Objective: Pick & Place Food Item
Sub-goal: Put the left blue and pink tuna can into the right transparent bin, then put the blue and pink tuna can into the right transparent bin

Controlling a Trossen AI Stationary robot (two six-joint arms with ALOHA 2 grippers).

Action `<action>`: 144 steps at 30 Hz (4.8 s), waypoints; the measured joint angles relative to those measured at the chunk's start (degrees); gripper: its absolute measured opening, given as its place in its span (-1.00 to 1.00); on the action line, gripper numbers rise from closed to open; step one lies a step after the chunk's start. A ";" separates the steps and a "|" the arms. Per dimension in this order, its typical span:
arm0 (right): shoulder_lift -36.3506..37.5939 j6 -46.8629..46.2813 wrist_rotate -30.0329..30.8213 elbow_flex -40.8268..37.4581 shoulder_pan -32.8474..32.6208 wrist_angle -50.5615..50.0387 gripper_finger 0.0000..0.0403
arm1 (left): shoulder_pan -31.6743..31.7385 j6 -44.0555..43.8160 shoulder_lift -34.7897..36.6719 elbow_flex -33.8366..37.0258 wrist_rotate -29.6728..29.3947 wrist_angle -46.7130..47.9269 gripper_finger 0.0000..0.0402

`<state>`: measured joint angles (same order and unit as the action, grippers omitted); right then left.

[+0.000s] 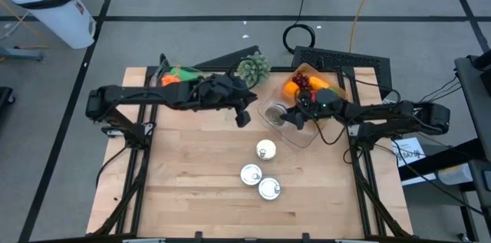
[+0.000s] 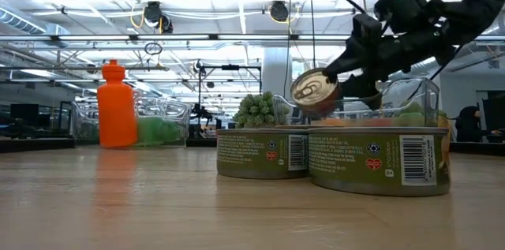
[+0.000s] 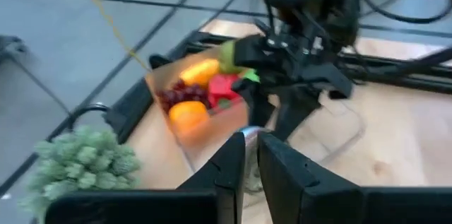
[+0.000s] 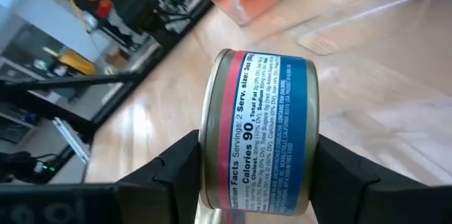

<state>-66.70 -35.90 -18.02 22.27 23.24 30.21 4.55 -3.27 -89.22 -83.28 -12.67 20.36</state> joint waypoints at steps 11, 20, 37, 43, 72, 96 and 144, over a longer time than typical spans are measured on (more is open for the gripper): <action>-0.39 8.86 1.71 1.63 -1.22 -9.71 -0.05 | 0.99 -3.25 0.01 5.49 -2.88 -2.94 -0.75; -0.42 17.78 3.62 1.61 -4.49 -11.76 -0.05 | 1.27 -4.32 0.06 5.85 -2.88 -3.81 -0.75; -0.37 31.60 20.25 1.59 -10.34 -11.31 0.74 | 1.27 -4.65 0.06 5.85 -2.88 -3.44 -0.75; -0.37 34.34 28.83 1.59 -12.99 -11.72 0.69 | 1.27 -4.96 0.03 5.85 -2.84 -3.44 -0.74; -12.74 27.57 36.17 22.57 -17.00 -41.69 0.68 | 1.27 -5.51 -1.01 5.94 -2.84 -3.68 -0.75; -13.05 38.17 31.37 22.62 -11.98 -31.66 0.68 | 1.27 -5.72 -1.32 5.92 -2.84 -3.81 -0.75; 12.51 32.07 13.67 22.39 -32.01 -41.85 0.68 | -7.99 -21.90 -16.20 28.54 9.64 -41.74 -0.75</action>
<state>-54.18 -3.83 -4.35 44.66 -8.77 -11.64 -3.44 -25.17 -105.43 -54.74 -3.03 -21.38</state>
